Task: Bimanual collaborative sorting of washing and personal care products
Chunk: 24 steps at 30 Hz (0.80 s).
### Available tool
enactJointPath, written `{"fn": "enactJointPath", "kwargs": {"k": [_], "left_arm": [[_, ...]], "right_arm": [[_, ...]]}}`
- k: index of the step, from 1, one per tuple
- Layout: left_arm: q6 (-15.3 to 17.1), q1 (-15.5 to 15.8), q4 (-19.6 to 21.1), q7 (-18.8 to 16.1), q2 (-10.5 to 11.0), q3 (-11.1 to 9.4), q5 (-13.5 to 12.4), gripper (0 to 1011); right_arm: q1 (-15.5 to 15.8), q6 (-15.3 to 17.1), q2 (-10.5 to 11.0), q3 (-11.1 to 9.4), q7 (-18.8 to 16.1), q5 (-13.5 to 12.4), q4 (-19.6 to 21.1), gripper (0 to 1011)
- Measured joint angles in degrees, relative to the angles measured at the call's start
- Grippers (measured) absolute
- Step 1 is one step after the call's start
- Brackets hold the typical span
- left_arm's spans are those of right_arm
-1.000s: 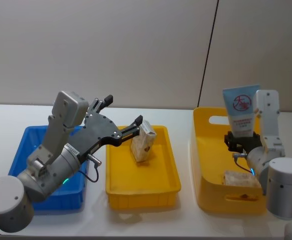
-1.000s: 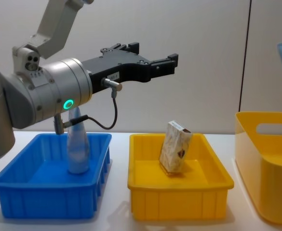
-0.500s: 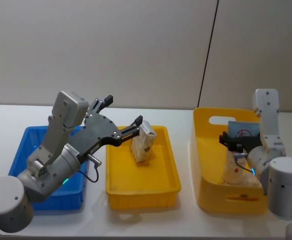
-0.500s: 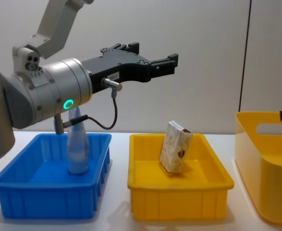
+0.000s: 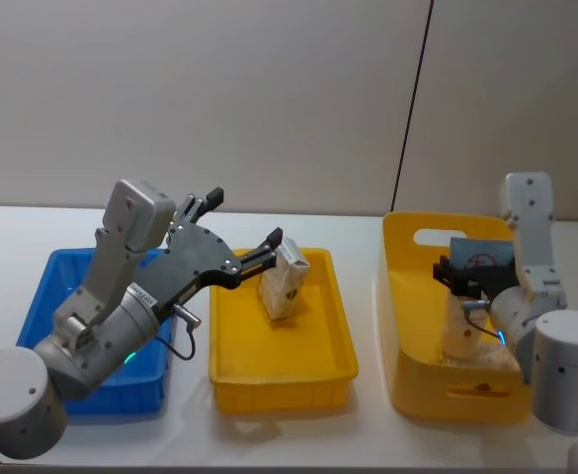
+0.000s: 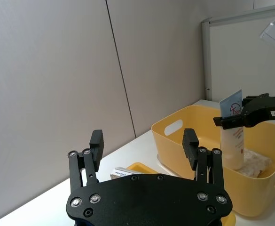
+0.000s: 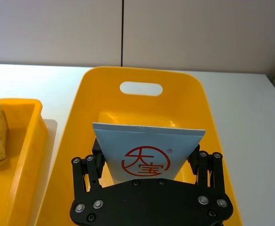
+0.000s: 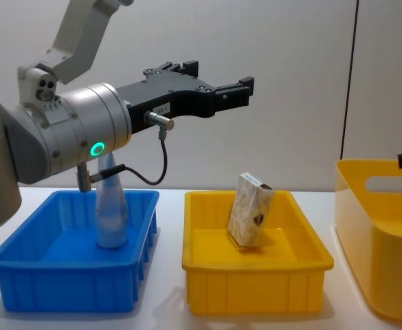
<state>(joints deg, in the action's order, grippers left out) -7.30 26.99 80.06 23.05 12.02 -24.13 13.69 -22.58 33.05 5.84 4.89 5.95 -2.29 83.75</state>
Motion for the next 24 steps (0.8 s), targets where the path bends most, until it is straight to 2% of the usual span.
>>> {"fn": "enactJointPath", "kwargs": {"k": [15, 24], "left_arm": [[0.0, 0.0, 0.0, 0.0, 0.0, 0.0, 0.0, 1001], [0.0, 0.0, 0.0, 0.0, 0.0, 0.0, 0.0, 1001]], "right_arm": [[-0.1, -4.0, 1.6, -1.3, -2.5, 0.0, 0.3, 1004], [-0.9, -4.6, 2.3, -2.2, -3.9, -0.2, -0.9, 1004]]}}
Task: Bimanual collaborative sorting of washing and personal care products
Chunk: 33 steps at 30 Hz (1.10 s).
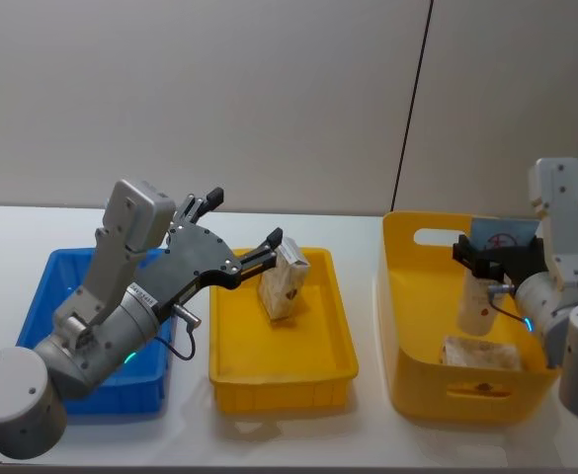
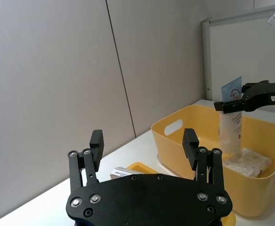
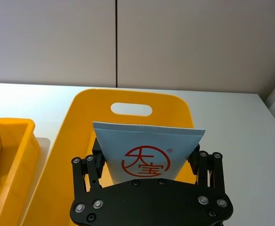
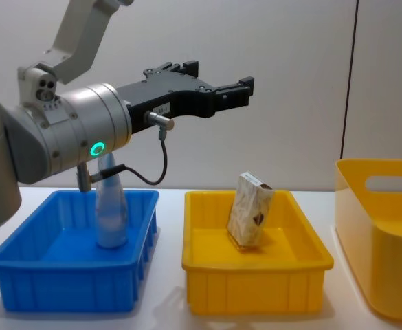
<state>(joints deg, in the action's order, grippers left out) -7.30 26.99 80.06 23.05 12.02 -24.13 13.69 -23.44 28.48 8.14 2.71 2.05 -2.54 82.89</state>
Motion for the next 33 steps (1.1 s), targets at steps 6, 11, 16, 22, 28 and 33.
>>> {"fn": "enactJointPath", "kwargs": {"k": [6, 11, 16, 22, 28, 33], "left_arm": [[0.0, 0.0, 0.0, 0.0, 0.0, 0.0, 0.0, 1001], [0.0, 0.0, 0.0, 0.0, 0.0, 0.0, 0.0, 1001], [0.0, 0.0, 0.0, 0.0, 0.0, 0.0, 0.0, 1001], [0.0, 0.0, 0.0, 0.0, 0.0, 0.0, 0.0, 1001], [0.0, 0.0, 0.0, 0.0, 0.0, 0.0, 0.0, 1001], [0.0, 0.0, 0.0, 0.0, 0.0, 0.0, 0.0, 1001]], "right_arm": [[-0.9, 1.0, -0.1, -1.0, -0.9, -0.8, -1.4, 1004], [-2.1, 3.2, -0.7, -2.1, -1.4, -1.8, -3.2, 1004], [-3.7, 5.5, -1.4, -3.0, -1.7, -2.7, -5.6, 1005], [-6.3, 7.3, -2.4, -3.7, -2.0, -3.5, -9.8, 1005], [-9.0, 7.3, -3.2, -3.8, -2.2, -3.6, -14.2, 1005], [-10.7, 6.3, -3.6, -3.4, -2.4, -3.5, -17.2, 1005]]}}
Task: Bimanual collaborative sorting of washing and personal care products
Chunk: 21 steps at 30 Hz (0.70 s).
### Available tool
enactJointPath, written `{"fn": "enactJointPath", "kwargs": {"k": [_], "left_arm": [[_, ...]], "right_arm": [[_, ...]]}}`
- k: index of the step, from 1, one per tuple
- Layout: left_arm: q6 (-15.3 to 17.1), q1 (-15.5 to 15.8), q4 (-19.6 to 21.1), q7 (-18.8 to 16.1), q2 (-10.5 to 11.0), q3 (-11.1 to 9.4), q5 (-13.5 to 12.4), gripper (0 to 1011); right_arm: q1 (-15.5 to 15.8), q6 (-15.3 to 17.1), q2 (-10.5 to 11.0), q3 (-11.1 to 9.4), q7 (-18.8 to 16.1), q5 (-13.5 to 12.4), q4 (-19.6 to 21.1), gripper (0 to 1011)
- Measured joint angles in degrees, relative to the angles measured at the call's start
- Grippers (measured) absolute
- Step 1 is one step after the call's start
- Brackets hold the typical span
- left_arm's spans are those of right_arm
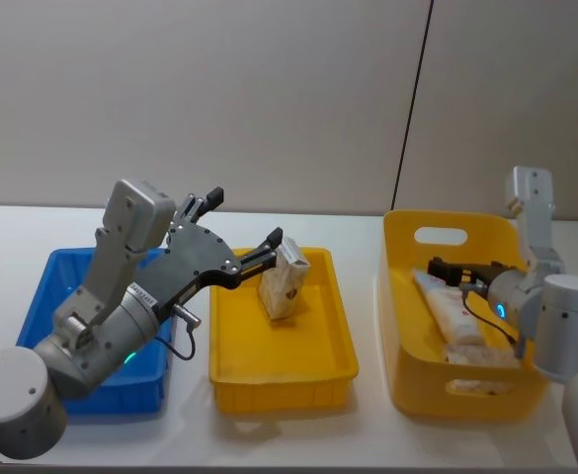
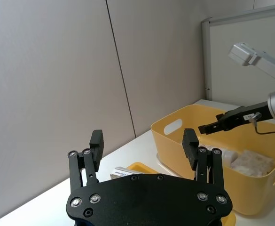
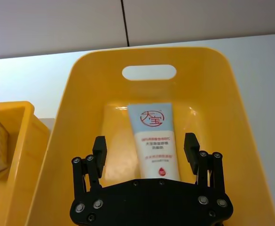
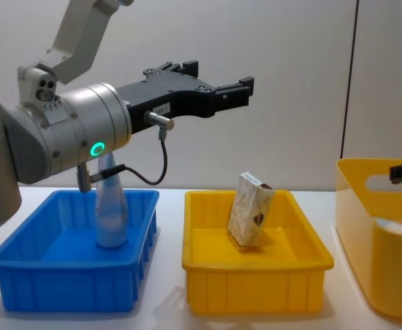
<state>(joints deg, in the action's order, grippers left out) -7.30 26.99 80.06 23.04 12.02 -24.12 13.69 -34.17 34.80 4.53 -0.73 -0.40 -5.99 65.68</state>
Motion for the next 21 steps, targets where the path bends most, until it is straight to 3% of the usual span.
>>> {"fn": "enactJointPath", "kwargs": {"k": [6, 21], "left_arm": [[0.0, 0.0, 0.0, 0.0, 0.0, 0.0, 0.0, 1001], [0.0, 0.0, 0.0, 0.0, 0.0, 0.0, 0.0, 1001]], "right_arm": [[-1.4, -1.9, -0.3, 0.9, -0.6, 0.8, -2.0, 1005], [-2.2, -4.6, -0.7, 2.7, -2.2, 2.3, -2.2, 1005]]}}
